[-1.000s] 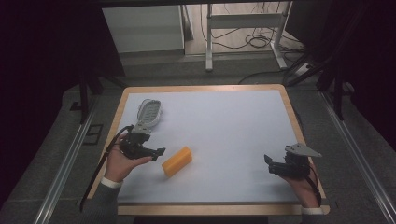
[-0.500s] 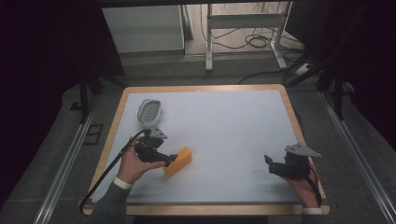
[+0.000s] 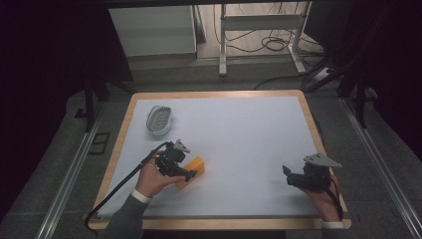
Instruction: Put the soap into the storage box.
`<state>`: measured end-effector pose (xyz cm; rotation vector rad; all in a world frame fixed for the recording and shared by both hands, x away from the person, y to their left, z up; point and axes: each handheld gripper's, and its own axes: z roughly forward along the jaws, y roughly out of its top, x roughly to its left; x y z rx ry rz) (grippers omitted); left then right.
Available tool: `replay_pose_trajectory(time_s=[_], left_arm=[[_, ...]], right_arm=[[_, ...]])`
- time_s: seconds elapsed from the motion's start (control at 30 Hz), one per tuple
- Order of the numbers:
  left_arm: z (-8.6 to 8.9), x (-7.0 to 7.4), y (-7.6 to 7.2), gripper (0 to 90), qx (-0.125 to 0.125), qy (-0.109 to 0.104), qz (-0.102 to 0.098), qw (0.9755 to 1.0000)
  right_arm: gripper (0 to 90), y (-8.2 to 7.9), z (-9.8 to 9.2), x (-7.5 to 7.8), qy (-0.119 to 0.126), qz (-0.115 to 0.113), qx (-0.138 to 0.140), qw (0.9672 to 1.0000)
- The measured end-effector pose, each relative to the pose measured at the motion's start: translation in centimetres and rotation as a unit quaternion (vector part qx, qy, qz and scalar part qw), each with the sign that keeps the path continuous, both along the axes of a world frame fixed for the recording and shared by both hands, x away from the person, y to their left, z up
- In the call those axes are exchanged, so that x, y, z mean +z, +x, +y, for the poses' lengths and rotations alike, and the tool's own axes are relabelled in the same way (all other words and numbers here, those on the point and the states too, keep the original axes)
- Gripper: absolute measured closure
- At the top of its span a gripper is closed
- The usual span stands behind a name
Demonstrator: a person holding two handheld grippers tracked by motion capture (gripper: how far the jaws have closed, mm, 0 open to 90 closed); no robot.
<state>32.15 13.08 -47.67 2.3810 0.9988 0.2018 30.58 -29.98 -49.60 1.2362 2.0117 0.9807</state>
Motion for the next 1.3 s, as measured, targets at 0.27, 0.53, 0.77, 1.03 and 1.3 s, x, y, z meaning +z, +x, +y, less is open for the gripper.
replay_pose_trajectory(time_s=[0.27, 0.53, 0.77, 1.03, 1.3], left_arm=[[-0.7, -1.2, 0.5, 36.4, 0.0, 0.011, 0.026, 0.9996], [-1.2, -1.9, 0.6, 51.5, 0.006, 0.03, 0.031, 0.9991], [-1.4, -2.0, 0.5, 59.4, 0.002, 0.026, 0.036, 0.999], [-1.4, -2.0, 0.4, 60.6, 0.003, 0.029, 0.029, 0.9992], [-1.1, -1.5, 0.1, 61.1, 0.004, 0.019, 0.022, 0.9996]], right_arm=[[9.3, 0.1, -0.1, -0.2, -0.005, 0.003, -0.004, 1.0], [9.3, 0.1, -0.1, -0.2, -0.008, 0.003, -0.004, 1.0], [9.3, 0.1, -0.2, -0.3, -0.01, 0.003, -0.007, 0.9999], [9.3, 0.1, -0.2, -0.2, -0.01, 0.003, -0.008, 0.9999], [9.3, 0.1, -0.4, -0.2, -0.009, 0.003, -0.012, 0.9999]])
